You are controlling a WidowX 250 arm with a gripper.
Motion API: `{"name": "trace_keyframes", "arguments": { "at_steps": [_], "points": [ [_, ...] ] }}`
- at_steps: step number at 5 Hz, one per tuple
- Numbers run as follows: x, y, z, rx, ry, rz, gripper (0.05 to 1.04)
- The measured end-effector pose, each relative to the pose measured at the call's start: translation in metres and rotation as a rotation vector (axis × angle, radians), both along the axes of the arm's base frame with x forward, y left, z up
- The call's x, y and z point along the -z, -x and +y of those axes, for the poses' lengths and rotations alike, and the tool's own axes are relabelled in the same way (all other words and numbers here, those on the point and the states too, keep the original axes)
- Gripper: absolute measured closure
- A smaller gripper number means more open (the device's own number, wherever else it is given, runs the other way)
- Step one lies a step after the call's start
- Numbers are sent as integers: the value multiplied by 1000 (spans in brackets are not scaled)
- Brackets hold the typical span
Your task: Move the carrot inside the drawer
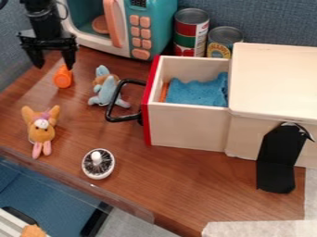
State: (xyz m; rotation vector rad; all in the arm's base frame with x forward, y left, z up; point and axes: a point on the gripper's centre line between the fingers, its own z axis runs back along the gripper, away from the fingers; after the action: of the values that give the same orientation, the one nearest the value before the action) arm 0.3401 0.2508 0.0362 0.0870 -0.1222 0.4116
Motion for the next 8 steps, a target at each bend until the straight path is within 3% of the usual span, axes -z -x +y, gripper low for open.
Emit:
{"name": "trace_keyframes", "arguments": {
  "at_steps": [3, 4, 5, 6, 7, 8],
  "points": [
    [37, -1, 10, -44, -64, 84, 121],
    [39, -1, 7, -36, -54, 76, 394],
    [36, 3, -3, -12, -32, 58, 521],
    [0, -1, -21, 72, -43, -26, 522],
    [-44, 2, -68, 208, -33, -130, 522],
    [-78, 7, -117, 355, -17, -202, 522]
  ]
}}
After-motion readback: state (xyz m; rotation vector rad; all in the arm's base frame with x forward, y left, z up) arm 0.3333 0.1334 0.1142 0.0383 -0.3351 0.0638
